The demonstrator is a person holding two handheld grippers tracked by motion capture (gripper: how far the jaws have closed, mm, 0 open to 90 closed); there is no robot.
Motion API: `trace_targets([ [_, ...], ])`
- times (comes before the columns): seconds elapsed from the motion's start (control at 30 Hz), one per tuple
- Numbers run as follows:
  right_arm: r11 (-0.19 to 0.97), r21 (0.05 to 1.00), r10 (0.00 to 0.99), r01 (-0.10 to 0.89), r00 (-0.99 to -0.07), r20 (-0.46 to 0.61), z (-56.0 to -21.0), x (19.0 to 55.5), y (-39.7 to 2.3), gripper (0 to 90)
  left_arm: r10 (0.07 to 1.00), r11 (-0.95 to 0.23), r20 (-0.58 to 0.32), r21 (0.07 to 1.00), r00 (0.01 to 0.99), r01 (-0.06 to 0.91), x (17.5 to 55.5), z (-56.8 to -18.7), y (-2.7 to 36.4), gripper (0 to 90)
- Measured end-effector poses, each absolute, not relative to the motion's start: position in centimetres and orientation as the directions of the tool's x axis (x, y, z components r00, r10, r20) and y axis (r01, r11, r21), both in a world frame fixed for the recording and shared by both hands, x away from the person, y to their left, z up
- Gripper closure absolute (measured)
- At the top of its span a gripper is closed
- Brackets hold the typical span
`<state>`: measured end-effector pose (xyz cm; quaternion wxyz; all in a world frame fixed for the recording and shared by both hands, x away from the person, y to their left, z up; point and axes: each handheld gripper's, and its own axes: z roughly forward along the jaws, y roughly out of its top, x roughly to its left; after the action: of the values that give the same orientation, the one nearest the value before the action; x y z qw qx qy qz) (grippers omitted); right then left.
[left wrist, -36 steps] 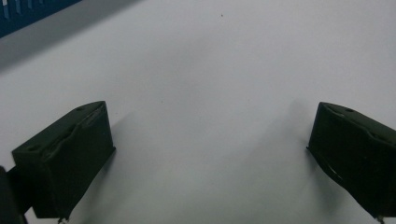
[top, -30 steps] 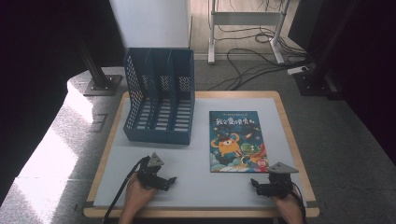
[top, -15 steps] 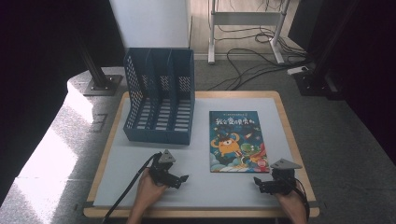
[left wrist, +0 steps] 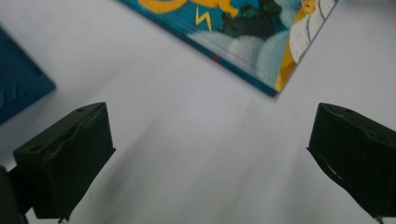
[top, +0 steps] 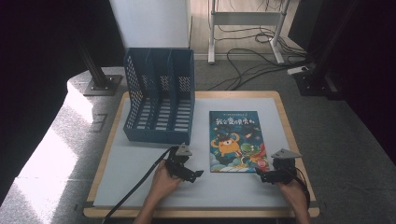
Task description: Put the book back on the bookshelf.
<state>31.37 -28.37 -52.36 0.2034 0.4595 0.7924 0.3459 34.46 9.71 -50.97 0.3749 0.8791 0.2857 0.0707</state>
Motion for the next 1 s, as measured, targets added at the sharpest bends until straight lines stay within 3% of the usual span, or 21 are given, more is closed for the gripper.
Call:
trace_targets([
  [0.17, 0.334, 0.729, 0.871, 0.597, -0.491, 0.002, -52.4, 32.5, -28.5, 0.0, 0.545, -0.584, -0.069, 0.684, 0.836, 0.438, 35.6, -51.0, 8.0, 0.0],
  [0.63, 0.308, 0.73, 0.853, 0.61, -0.517, 0.072, -53.2, 36.4, -27.9, 0.0, 0.593, -0.531, -0.132, 0.677, 0.794, 0.509, 38.7, -52.7, 6.1, 0.0],
  [0.73, 0.303, 0.735, 0.839, 0.607, -0.536, 0.098, -53.5, 37.3, -27.3, 0.0, 0.587, -0.559, -0.091, 0.673, 0.805, 0.484, 38.9, -52.7, 5.3, 0.0],
  [1.0, 0.301, 0.737, 0.841, 0.605, -0.533, 0.095, -53.5, 37.5, -27.1, 0.0, 0.549, -0.577, -0.093, 0.677, 0.831, 0.457, 38.9, -52.8, 4.0, 0.0],
])
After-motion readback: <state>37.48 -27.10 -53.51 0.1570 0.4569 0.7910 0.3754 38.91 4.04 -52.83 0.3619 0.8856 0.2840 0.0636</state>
